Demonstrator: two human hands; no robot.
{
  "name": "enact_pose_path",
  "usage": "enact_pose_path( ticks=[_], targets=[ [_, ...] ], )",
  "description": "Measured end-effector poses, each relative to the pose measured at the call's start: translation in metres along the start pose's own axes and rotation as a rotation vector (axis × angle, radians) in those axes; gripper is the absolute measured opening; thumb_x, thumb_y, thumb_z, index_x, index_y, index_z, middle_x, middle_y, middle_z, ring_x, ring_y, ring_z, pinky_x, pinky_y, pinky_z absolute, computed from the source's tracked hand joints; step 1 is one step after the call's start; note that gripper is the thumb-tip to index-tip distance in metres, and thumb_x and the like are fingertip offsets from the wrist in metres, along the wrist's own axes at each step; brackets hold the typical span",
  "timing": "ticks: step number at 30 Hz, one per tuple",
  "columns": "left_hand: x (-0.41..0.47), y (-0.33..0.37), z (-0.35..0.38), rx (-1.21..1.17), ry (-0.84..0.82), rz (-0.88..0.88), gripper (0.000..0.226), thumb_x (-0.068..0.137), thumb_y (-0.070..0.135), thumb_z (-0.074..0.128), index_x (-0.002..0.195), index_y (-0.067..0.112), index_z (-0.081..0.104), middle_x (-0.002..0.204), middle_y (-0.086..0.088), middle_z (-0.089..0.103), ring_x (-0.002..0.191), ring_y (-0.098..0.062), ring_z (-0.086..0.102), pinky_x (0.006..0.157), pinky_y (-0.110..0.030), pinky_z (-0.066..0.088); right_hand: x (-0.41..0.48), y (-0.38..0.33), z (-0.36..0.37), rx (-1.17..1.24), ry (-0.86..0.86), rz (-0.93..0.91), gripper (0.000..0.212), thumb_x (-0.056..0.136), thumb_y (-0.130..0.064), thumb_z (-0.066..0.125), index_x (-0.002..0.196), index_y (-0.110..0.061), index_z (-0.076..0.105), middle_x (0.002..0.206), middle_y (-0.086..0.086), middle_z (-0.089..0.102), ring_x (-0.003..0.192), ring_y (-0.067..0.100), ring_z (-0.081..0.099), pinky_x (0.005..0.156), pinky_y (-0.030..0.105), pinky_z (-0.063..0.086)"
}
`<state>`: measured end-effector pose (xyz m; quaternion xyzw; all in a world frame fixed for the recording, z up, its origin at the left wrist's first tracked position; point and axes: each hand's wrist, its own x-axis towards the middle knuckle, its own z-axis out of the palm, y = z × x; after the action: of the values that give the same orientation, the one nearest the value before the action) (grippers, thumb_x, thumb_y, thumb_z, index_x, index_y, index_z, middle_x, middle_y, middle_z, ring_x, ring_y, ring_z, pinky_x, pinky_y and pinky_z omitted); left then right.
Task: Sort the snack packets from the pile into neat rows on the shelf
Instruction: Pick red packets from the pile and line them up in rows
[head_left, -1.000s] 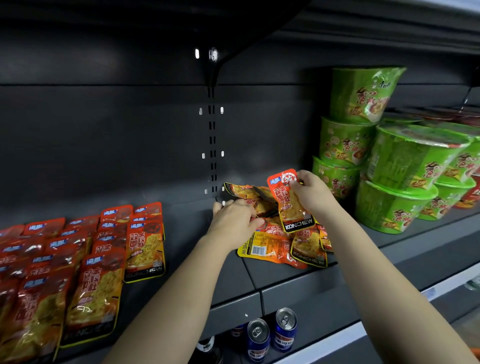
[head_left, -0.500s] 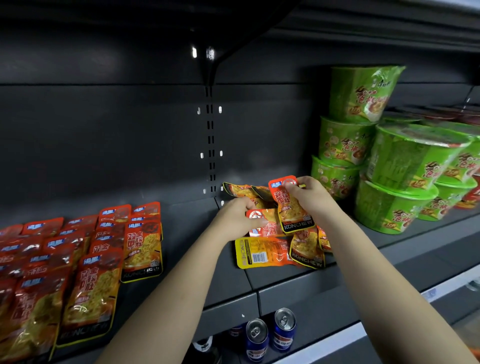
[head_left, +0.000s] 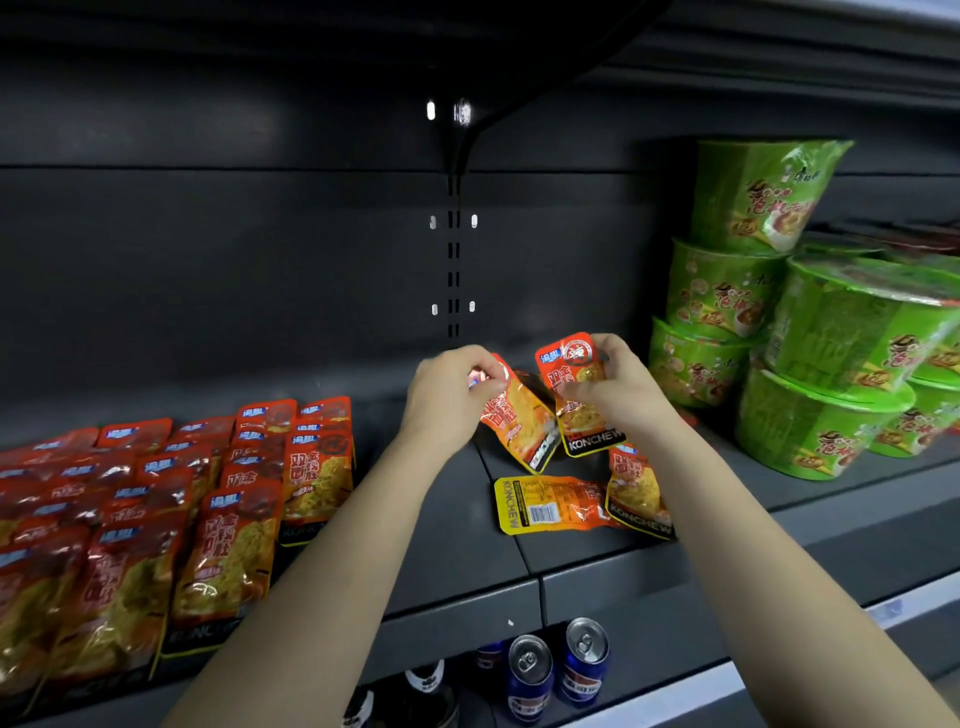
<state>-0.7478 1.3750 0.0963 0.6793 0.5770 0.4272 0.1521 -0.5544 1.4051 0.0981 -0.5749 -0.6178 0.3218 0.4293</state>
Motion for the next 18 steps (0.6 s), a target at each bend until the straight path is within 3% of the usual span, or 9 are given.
enact_pose_path(
  ticks=[4, 7, 12, 18],
  targets=[
    [-0.005, -0.009, -0.016, 0.000, 0.038, 0.029, 0.008, 0.079, 0.024, 0.076, 0.088, 0.022, 0.076, 0.090, 0.011, 0.067, 0.085, -0.007, 0.059, 0.067, -0.014, 0.037, -0.003, -0.006, 0.016, -0.037, -0.014, -0.023, 0.059, 0.076, -0.013, 0.078, 0.125, -0.023, 0.046, 0.115, -0.005, 0.062, 0.104, 0.015, 0.062, 0.092, 0.037, 0.052],
    [-0.010, -0.015, -0.030, 0.002, 0.055, 0.021, 0.025, 0.065, 0.026, 0.087, 0.087, 0.023, 0.074, 0.090, 0.013, 0.061, 0.083, -0.006, 0.057, 0.065, -0.015, 0.038, -0.007, -0.012, 0.030, -0.044, -0.033, -0.036, 0.059, 0.077, -0.013, 0.078, 0.126, -0.023, 0.046, 0.116, -0.005, 0.062, 0.103, 0.014, 0.062, 0.087, 0.033, 0.052],
    [-0.021, -0.025, -0.056, 0.021, 0.082, -0.029, 0.041, 0.062, 0.024, 0.088, 0.094, 0.024, 0.062, 0.102, 0.011, 0.053, 0.092, -0.010, 0.054, 0.071, -0.021, 0.038, -0.015, -0.024, 0.052, -0.037, -0.074, -0.047, 0.055, 0.078, -0.011, 0.076, 0.123, -0.024, 0.047, 0.112, -0.006, 0.063, 0.100, 0.013, 0.063, 0.086, 0.032, 0.053],
    [-0.032, -0.035, -0.090, -0.072, 0.114, -0.117, 0.072, 0.057, 0.016, 0.091, 0.106, 0.026, 0.040, 0.096, 0.007, 0.060, 0.084, -0.013, 0.061, 0.067, -0.024, 0.047, -0.025, -0.040, 0.078, -0.041, -0.111, -0.083, 0.052, 0.078, -0.009, 0.076, 0.120, -0.022, 0.048, 0.109, -0.006, 0.064, 0.099, 0.015, 0.063, 0.090, 0.038, 0.053]
  ],
)
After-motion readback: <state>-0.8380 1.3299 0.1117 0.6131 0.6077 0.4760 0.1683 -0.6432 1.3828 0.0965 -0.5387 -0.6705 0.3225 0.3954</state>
